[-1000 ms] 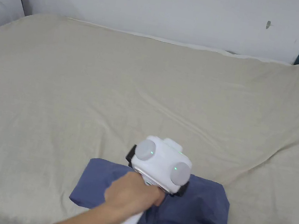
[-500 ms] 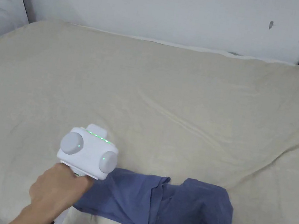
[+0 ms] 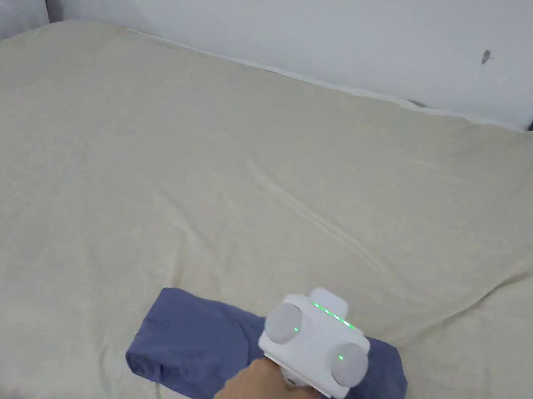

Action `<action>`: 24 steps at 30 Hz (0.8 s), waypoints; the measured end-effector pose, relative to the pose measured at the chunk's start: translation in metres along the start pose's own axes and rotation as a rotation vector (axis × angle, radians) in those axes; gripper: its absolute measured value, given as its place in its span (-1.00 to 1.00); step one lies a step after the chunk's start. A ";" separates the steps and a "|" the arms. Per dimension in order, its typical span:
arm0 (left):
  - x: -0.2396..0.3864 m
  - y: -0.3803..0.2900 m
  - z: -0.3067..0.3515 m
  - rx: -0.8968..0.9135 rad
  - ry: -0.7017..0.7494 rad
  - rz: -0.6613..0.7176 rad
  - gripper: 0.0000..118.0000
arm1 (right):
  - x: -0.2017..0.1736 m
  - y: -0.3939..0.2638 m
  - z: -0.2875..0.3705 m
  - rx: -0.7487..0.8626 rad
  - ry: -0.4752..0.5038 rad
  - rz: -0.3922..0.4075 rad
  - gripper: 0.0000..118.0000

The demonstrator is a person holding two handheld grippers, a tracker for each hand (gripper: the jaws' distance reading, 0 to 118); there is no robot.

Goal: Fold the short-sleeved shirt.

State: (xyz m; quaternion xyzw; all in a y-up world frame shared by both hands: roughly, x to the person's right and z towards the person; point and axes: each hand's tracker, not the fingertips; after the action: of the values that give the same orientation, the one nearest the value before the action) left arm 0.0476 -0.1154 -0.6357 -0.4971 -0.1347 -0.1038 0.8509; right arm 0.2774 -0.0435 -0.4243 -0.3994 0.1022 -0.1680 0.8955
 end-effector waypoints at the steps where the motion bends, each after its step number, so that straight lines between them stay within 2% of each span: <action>1: -0.028 0.007 0.007 -0.024 -0.054 0.057 -1.00 | -0.001 0.000 0.000 0.006 0.001 -0.006 -1.00; 3: -0.092 0.006 0.024 -0.017 -0.177 0.125 -1.00 | -0.003 0.001 -0.005 0.000 0.014 -0.026 -1.00; 8: -0.244 -0.026 0.030 -0.040 -0.277 0.268 -1.00 | -0.011 0.001 -0.032 -0.040 0.044 -0.059 -1.00; 11: -0.283 -0.049 0.024 -0.069 -0.294 0.329 -1.00 | -0.022 0.005 -0.045 -0.064 0.052 -0.055 -0.99; 13: -0.300 -0.058 0.014 -0.058 -0.379 0.383 -1.00 | -0.031 0.007 -0.051 -0.075 0.047 -0.042 -1.00; 14: -0.307 -0.059 0.006 -0.048 -0.455 0.398 -0.58 | -0.035 0.009 -0.053 -0.079 0.048 -0.036 -1.00; 15: -0.308 -0.062 0.003 -0.038 -0.532 0.406 0.26 | -0.037 0.010 -0.054 -0.081 0.051 -0.029 -0.99; 16: -0.307 -0.062 -0.003 -0.040 -0.607 0.376 1.00 | -0.040 0.011 -0.056 -0.086 0.055 -0.021 -1.00; 17: -0.302 -0.062 -0.013 -0.099 -0.669 0.364 0.97 | -0.043 0.012 -0.058 -0.089 0.053 -0.015 -1.00; 18: -0.299 -0.057 -0.008 -0.004 -0.667 0.386 0.97 | -0.044 0.013 -0.059 -0.093 0.048 -0.011 -1.00; 19: -0.291 -0.059 -0.013 -0.071 -0.757 0.456 0.97 | -0.045 0.014 -0.062 -0.100 0.043 -0.007 -0.99; 22: -0.291 -0.067 -0.030 -0.083 -0.831 0.519 0.97 | -0.047 0.015 -0.064 -0.110 0.030 -0.003 -0.99; 24: -0.284 -0.072 -0.039 -0.111 -0.820 0.500 0.96 | -0.046 0.015 -0.065 -0.116 0.020 -0.006 -1.00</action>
State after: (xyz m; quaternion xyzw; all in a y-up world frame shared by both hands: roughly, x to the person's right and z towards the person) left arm -0.2377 -0.1727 -0.6897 -0.5589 -0.3297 0.3016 0.6985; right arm 0.2179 -0.0611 -0.4757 -0.4491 0.1195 -0.1682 0.8693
